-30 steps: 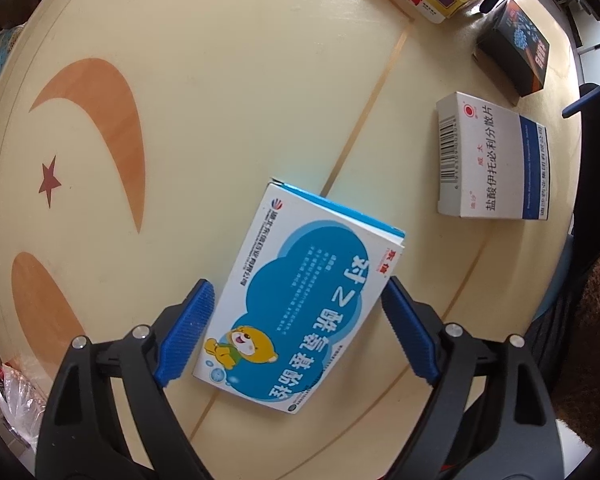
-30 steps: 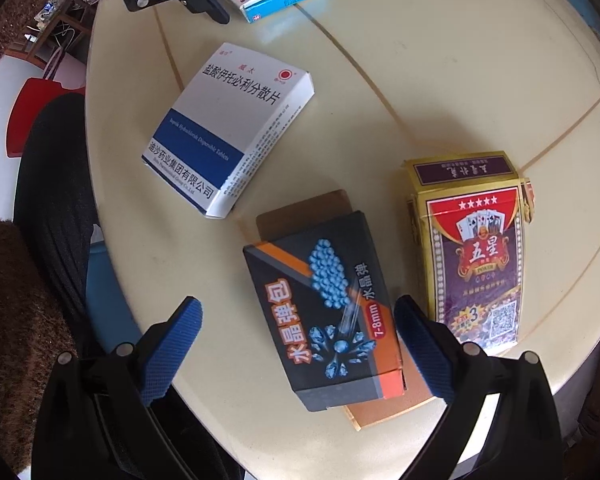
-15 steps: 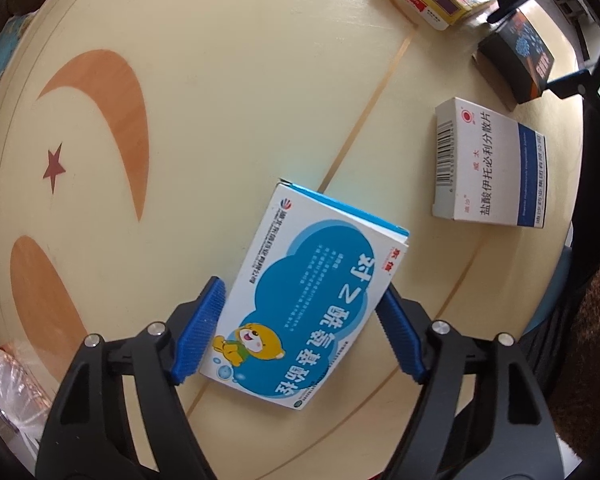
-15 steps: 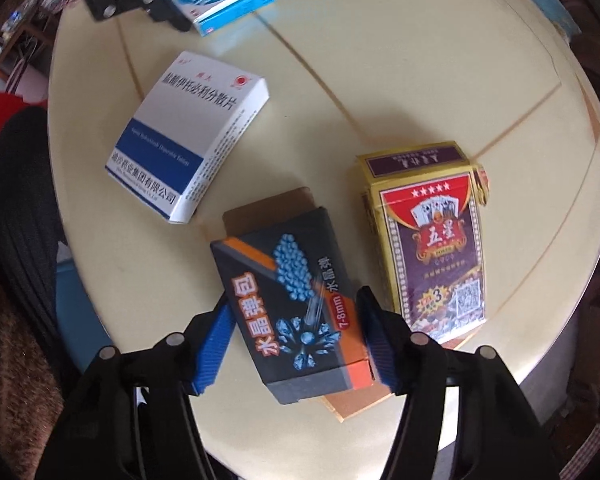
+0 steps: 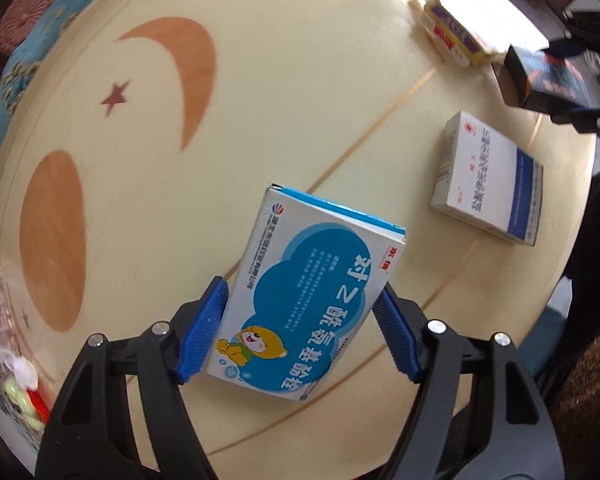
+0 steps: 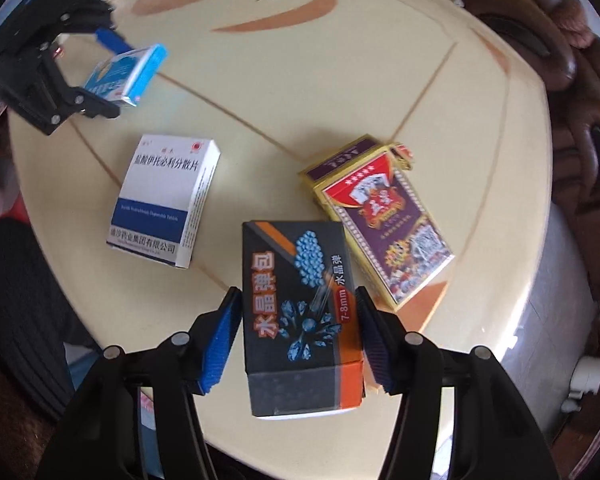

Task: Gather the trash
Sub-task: 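Grasp the blue-white cartoon box with the left tool while the right tool grasps the black-orange box, then lift both boxes with both tools and carry them over the wastebasket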

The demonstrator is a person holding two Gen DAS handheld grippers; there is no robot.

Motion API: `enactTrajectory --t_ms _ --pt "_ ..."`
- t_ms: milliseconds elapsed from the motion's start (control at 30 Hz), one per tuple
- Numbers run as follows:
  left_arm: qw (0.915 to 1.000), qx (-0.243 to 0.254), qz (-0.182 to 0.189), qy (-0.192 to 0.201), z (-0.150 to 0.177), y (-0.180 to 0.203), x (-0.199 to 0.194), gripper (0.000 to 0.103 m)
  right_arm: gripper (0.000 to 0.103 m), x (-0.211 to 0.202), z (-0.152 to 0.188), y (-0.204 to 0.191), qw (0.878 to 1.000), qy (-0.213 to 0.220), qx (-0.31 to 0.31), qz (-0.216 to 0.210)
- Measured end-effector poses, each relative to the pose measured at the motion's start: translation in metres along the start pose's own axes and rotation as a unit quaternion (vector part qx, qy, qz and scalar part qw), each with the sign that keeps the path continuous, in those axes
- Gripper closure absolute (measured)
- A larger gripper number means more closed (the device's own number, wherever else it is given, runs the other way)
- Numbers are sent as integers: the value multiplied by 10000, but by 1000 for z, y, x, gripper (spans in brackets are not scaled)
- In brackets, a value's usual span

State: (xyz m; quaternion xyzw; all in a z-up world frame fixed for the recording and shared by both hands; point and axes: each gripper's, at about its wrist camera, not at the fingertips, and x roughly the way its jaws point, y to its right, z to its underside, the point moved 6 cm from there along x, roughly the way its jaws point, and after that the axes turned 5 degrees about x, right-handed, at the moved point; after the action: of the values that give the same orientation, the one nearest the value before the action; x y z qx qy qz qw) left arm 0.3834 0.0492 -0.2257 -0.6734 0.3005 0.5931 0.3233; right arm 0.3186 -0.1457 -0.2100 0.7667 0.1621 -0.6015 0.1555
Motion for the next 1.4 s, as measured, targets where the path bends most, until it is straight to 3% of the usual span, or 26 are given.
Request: enactTrajectory --t_ms 167,567,867,1067,1133,1400 --pt "9988 -382 -37 294 10 -1 -26 34 48 -9 11 -9 9993 110 318 133" --pt "9963 -690 -280 425 22 2 -42 36 48 -35 18 -39 9971 448 148 605" --pt "9910 -1048 -401 733 35 5 -81 36 48 -66 7 -37 9939 815 196 714" --pt "9873 -1075 -548 1032 46 29 -118 36 48 -98 8 -42 9898 1104 279 858" --pt "9873 -1063 -405 1109 48 42 -127 36 48 -108 11 -45 9887 1176 291 888" --pt "9869 -778 -412 1352 60 105 -158 36 48 -144 37 -69 9849 1441 253 923"
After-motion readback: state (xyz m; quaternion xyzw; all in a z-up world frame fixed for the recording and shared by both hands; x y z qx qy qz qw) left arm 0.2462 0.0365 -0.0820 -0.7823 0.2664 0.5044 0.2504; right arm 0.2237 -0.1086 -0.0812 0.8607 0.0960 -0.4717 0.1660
